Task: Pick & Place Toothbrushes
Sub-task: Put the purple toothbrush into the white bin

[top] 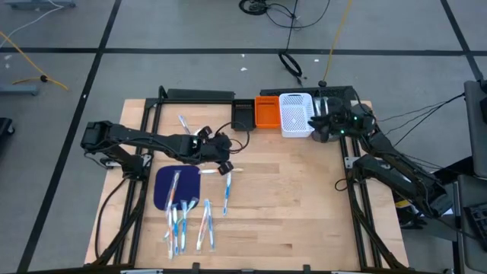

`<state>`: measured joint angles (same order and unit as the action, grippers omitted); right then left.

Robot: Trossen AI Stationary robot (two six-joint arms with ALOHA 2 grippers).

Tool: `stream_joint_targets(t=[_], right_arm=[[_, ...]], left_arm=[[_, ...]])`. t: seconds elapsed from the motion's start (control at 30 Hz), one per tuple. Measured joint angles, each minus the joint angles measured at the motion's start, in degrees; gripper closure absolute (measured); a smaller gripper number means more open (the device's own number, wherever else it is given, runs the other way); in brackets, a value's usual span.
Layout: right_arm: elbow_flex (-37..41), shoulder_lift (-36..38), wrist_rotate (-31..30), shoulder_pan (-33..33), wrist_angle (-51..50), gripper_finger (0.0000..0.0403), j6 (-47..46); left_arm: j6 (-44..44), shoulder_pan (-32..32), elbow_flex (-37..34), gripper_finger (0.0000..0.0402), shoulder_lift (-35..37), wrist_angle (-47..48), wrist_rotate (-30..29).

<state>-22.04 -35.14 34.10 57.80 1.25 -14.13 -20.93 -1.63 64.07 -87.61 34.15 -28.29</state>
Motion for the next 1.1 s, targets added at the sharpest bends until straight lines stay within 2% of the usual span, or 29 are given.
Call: stream_joint_targets(t=[0.13, 0.23, 0.43, 0.63, 0.77, 0.97, 1.1], right_arm=[[0.0, 0.0, 7.5, -2.8, 3.7, 0.0261, -4.1], [0.0, 0.0, 8.4, -6.6, 5.3, 0.0261, -5.4], [0.0, 0.0, 6.3, -14.2, 6.3, 0.0261, -5.4], [0.0, 0.0, 5.9, -20.0, 8.4, 0.0261, -6.7], [0.0, -0.1, 3.2, -23.7, 8.7, 0.0261, -6.8], [0.0, -0.6, -1.2, -28.4, 9.1, 0.0261, -6.2], [0.0, -1.3, -1.3, -30.8, 10.5, 0.0261, -6.2]], left_arm=[[-0.2, 0.0, 0.0, 0.0273, 0.0, 8.0, 0.0], [2.6, 0.0, 0.0, 0.0272, 0.0, 11.8, 0.1], [13.4, -0.3, -2.0, 0.0273, -0.6, 12.4, 4.2], [16.5, -0.3, -3.5, 0.0273, -1.9, 12.2, 4.4], [19.0, -0.1, -4.7, 0.0273, -3.8, 12.3, 4.5], [19.5, 1.9, -5.4, 0.0273, -7.1, 12.2, 6.4], [21.9, 3.1, -5.4, 0.0273, -8.8, 11.8, 9.0]])
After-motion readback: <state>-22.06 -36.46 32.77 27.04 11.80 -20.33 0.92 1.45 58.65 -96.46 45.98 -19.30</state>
